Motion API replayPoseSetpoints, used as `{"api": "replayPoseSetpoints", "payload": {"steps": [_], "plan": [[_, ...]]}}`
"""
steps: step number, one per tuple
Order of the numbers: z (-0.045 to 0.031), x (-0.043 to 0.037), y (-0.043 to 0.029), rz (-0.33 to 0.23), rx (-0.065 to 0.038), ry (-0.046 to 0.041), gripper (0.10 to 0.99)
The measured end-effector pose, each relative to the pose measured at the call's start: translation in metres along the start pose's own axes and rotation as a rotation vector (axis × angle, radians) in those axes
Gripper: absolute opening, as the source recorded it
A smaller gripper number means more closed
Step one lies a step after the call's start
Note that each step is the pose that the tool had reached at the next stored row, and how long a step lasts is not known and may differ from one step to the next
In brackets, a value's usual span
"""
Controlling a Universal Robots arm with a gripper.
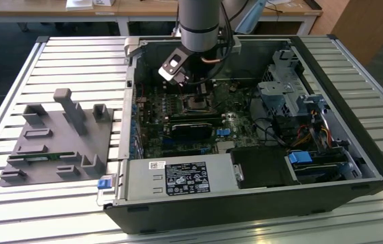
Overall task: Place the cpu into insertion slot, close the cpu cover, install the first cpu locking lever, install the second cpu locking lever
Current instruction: 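Place the cpu into insertion slot, then close the cpu cover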
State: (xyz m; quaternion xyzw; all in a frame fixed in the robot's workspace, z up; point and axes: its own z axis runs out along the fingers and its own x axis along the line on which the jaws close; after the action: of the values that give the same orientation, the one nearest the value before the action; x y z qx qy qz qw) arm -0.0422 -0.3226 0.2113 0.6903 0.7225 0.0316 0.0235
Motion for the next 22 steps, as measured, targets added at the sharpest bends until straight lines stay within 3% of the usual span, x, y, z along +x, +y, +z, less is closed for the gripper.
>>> {"api": "replayPoseSetpoints", "payload": {"steps": [22], "plan": [[-0.0074,0.0,0.0016,0.0,0.005,0.0018,0.106]]}}
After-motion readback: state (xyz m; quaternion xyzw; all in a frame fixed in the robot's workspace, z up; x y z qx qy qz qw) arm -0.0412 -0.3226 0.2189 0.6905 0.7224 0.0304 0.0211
